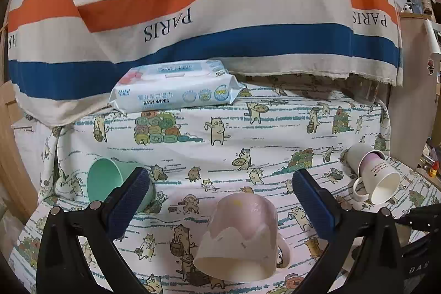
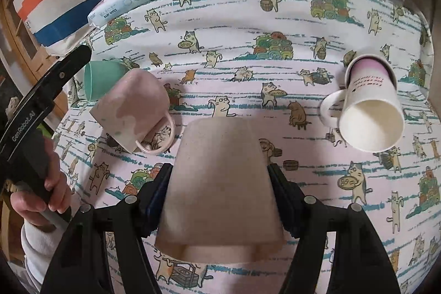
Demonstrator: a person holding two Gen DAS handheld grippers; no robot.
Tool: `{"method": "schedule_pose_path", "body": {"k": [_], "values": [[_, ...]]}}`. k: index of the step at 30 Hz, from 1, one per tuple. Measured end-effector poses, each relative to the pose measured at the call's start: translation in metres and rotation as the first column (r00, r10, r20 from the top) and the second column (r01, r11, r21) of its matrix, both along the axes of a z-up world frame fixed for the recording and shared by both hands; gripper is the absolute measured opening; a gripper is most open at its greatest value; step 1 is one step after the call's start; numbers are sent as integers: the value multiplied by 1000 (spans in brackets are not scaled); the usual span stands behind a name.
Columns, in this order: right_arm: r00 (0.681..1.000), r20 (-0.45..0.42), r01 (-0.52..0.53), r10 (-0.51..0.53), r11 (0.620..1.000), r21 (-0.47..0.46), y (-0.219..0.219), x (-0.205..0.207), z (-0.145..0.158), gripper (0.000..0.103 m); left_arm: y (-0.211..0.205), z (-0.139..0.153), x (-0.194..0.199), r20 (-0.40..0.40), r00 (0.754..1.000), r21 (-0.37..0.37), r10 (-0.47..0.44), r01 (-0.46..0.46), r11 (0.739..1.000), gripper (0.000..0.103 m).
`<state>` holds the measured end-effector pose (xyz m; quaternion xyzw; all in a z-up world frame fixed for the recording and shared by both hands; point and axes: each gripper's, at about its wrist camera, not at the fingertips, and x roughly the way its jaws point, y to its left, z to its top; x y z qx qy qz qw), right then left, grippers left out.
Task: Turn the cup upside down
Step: 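Bring the beige cup toward the left tool while the left tool grasps it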
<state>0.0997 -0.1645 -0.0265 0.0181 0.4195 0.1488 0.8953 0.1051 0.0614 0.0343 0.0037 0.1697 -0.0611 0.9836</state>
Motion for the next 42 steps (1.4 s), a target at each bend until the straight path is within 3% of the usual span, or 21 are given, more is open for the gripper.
{"method": "schedule_pose_path", "body": {"k": [5,8,11,17,21,24,26,31,33,35,38,42], "values": [[1000,24,-7,9,998,-57,10,-3,-6,70,1,-1,0,-17,1000,-13,-7,7,1000,103],[998,64,-21,23,999,-39,9,-8,-4,71,-2,-2,-1,-12,1000,5,-9,9,1000,103],[988,155,-17,20,1000,-24,1,-20,7,86,-7,-4,-2,-13,1000,20,-17,17,1000,103],[910,409,71,-69,997,10,-44,-54,35,89,-13,-5,-5,-6,1000,33,-24,24,999,103],[863,489,130,-131,991,37,-77,-64,41,92,-13,4,-22,74,997,51,17,-21,998,103],[836,525,168,-158,985,29,-100,-69,39,100,-12,22,-46,144,990,7,7,-8,1000,103],[816,549,193,-181,981,36,-114,-72,38,103,-15,36,-58,151,988,-14,9,-7,1000,103],[784,579,238,-225,970,55,-137,-81,34,103,-52,56,-61,35,999,30,-33,31,999,103],[771,593,247,-231,967,55,-142,-84,30,103,-71,57,-57,-46,999,76,-3,6,997,103],[765,599,273,-238,961,33,-142,-85,27,103,-85,54,-51,-139,990,51,-25,33,998,103],[747,618,287,-244,957,30,-139,-90,25,103,-99,40,-33,-318,945,-48,-77,65,997,103],[770,597,276,-225,961,6,-137,-91,22,103,-120,12,-7,-477,875,-95,-81,40,995,103]]}}
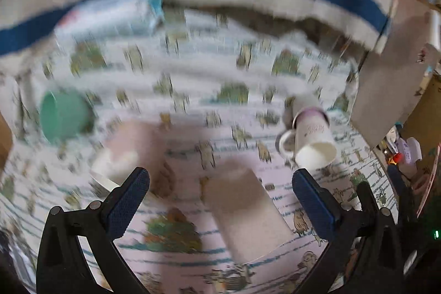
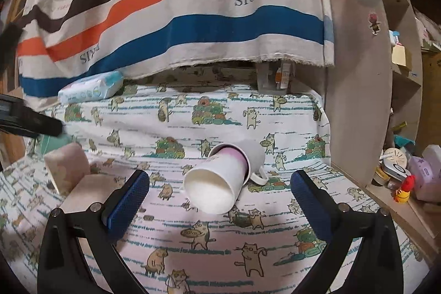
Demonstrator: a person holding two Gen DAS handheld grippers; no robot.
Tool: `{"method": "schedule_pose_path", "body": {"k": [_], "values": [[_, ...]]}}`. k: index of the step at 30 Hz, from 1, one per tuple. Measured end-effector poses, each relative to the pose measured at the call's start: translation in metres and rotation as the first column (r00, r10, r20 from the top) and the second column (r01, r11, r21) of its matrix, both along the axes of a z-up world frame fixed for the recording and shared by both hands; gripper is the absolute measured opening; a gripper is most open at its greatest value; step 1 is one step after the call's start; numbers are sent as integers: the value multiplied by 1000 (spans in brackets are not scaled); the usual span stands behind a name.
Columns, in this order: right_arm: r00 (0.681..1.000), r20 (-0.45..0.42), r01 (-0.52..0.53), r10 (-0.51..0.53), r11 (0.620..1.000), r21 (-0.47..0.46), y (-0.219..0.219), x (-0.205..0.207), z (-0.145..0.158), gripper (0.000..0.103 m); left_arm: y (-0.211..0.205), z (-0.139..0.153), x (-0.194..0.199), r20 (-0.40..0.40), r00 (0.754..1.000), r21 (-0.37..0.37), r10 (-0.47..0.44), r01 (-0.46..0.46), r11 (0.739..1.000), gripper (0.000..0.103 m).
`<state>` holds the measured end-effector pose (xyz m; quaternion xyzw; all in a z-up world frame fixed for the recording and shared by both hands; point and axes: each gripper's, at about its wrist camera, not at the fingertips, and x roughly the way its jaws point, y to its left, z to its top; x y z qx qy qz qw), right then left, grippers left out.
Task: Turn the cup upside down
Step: 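Bring the beige cup toward the left tool while the left tool grasps it, then rotate the beige cup in the left tool so its open rim faces down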
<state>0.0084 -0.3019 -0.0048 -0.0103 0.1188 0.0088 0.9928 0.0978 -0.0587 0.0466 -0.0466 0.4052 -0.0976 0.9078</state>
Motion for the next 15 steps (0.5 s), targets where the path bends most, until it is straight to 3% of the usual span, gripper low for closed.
{"method": "schedule_pose_path", "body": {"k": [3,6,10,15], "values": [[1000,2,11,-12,1000,25,-5,-2,0,103,-10,-21,18,-124,992,-26,12,-15,1000,101],[1000,-3,24,-23,999,23,-5,-1,0,103,-14,-35,31,-217,975,-32,45,-54,998,89],[1000,-8,30,-30,999,-22,3,0,0,103,-15,-43,43,-265,960,-33,86,-98,995,89],[999,-5,49,-49,999,-7,1,1,0,103,-20,-50,54,-293,950,8,112,-115,993,89]]}}
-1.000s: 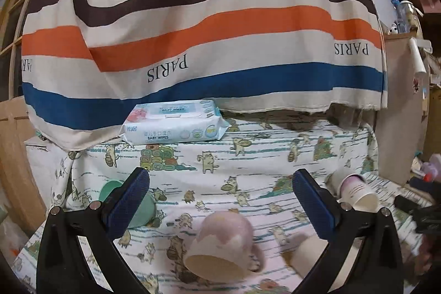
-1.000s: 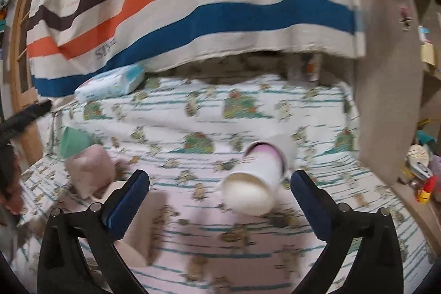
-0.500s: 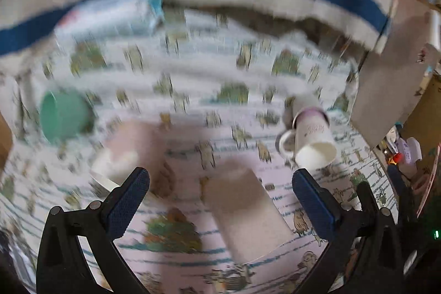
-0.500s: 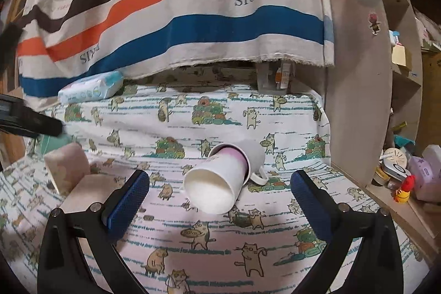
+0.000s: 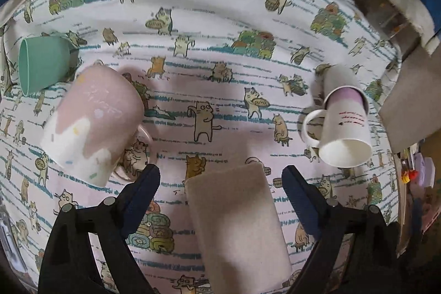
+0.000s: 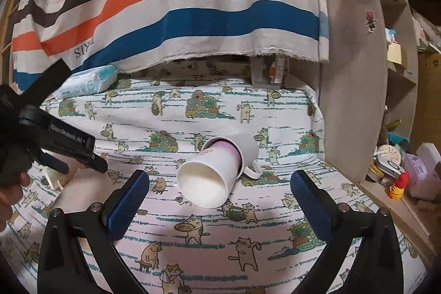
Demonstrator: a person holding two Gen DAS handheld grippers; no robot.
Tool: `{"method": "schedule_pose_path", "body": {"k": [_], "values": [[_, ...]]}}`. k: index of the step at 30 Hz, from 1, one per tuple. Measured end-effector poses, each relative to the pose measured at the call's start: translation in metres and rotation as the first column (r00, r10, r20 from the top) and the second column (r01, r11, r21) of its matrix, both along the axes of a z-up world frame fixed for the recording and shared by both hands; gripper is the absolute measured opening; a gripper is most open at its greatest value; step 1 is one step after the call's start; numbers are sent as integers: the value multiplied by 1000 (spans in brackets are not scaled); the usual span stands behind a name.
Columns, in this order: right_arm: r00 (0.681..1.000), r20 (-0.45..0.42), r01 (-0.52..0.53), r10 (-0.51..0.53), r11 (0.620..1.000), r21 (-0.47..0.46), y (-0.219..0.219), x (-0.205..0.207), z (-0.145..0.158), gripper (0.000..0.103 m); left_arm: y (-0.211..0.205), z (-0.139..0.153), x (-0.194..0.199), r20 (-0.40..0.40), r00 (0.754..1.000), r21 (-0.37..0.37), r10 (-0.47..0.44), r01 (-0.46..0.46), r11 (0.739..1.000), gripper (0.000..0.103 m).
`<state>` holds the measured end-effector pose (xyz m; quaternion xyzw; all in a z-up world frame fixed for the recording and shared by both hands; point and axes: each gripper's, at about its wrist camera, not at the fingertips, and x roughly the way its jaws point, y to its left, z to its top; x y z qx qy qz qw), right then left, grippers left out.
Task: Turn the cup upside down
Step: 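Rotate the beige cup in the left tool so its open rim faces down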
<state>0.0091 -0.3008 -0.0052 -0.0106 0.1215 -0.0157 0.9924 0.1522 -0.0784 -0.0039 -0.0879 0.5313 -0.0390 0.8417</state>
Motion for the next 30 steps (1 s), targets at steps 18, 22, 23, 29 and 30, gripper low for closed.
{"method": "schedule_pose_path", "body": {"k": [18,22,23,29,30], "values": [[1000,-2,-20,20,1000,-1,0,-2,-1,103,-4,-19,10,-113,994,-46,-8,3,999,69],[1000,-2,-20,20,1000,-1,-1,-2,-1,103,-8,-8,7,-55,998,-29,-31,30,999,67],[1000,-2,-21,21,1000,-1,-1,-2,-2,103,-10,-3,4,-28,999,-14,-40,40,999,67],[1000,-2,-20,20,1000,-1,-1,-2,-1,103,-13,18,-3,43,996,-7,-78,78,997,67],[1000,-2,-20,20,1000,-1,-1,-2,-1,103,-13,22,-6,62,995,-6,-81,81,997,67]]}}
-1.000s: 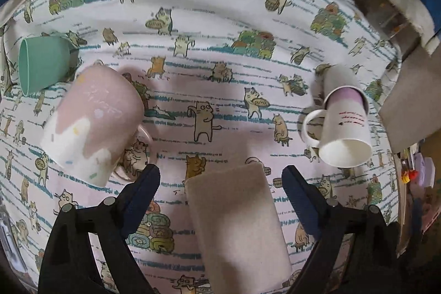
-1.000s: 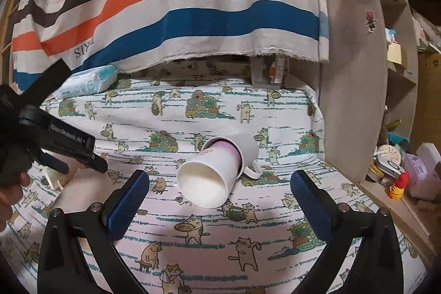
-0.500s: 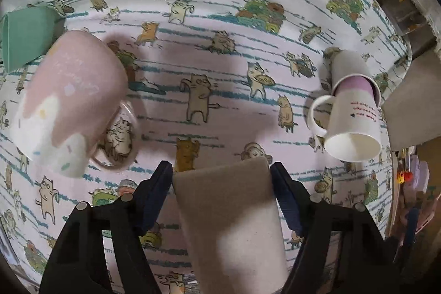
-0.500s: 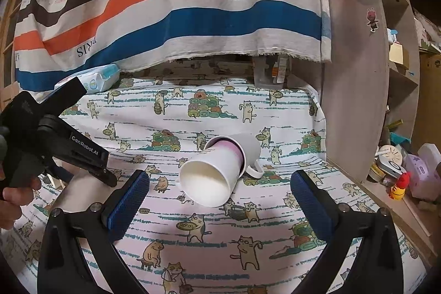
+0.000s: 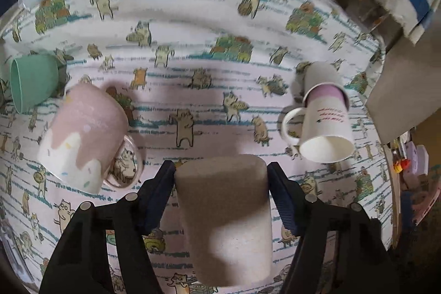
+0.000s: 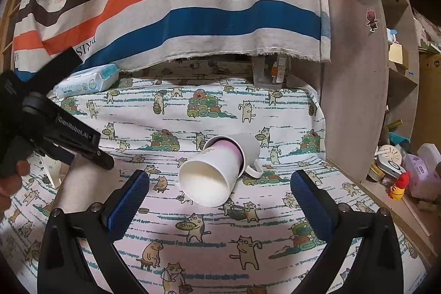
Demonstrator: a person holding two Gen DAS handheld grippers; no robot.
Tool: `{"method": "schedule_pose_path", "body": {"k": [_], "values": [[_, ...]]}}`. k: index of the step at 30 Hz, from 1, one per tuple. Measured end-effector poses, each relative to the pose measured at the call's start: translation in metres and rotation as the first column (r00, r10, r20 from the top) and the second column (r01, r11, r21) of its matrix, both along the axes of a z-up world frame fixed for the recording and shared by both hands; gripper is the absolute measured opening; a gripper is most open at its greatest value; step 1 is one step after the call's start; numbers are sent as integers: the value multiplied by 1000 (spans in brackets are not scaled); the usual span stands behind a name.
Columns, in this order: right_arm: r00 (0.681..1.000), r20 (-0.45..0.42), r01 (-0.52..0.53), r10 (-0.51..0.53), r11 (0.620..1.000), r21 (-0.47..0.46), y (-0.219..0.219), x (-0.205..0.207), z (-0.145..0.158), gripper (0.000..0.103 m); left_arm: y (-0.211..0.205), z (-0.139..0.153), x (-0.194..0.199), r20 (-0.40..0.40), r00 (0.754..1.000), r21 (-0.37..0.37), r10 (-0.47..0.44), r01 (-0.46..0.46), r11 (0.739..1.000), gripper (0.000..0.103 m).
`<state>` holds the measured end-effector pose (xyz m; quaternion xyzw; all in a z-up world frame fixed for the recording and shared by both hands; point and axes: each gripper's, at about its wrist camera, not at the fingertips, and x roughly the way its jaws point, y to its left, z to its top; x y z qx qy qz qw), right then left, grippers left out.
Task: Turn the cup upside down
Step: 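Rotate the beige cup in the left tool so its open rim faces down, then lower the beige cup rim-down onto the cloth and open the left tool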
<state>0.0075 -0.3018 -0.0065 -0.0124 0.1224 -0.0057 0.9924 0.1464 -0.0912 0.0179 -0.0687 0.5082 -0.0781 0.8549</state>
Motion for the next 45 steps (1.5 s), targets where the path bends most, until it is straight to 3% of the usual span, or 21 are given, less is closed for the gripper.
{"method": "schedule_pose_path", "body": {"k": [4,13,25,27,31,35,37,39,41,43,45], "values": [[1000,0,-1,1,1000,-1,0,0,0,103,-3,16,-12,101,994,-6,-35,35,999,66],[1000,-2,-6,6,1000,-3,0,0,0,103,-11,21,-34,204,974,33,-102,97,995,66],[1000,-19,-22,22,1000,-7,0,4,-2,103,-15,29,-58,382,911,138,-154,109,984,65],[1000,-19,-22,22,1000,-7,0,4,-2,103,-19,29,-63,411,894,175,-176,112,978,49],[1000,-21,-23,23,1000,-7,0,5,-2,103,-26,25,-72,453,866,222,-210,118,968,49],[999,-27,-24,24,1000,-4,0,5,-3,103,-21,21,-80,480,850,187,-216,141,972,50],[999,-29,-24,24,1000,-4,0,5,-3,103,-16,25,-85,510,836,156,-202,141,978,58],[999,-28,-24,24,1000,-5,0,5,-3,103,-9,33,-94,566,803,130,-184,133,982,78],[999,-23,-25,25,1000,-6,1,4,-3,103,-2,43,-104,624,761,118,-176,131,984,81],[1000,-15,-27,27,1000,-10,2,3,-2,103,5,50,-111,656,734,111,-174,134,985,86],[999,-5,-32,32,999,-12,2,1,-2,103,15,56,-120,697,700,100,-156,121,988,101]]}}
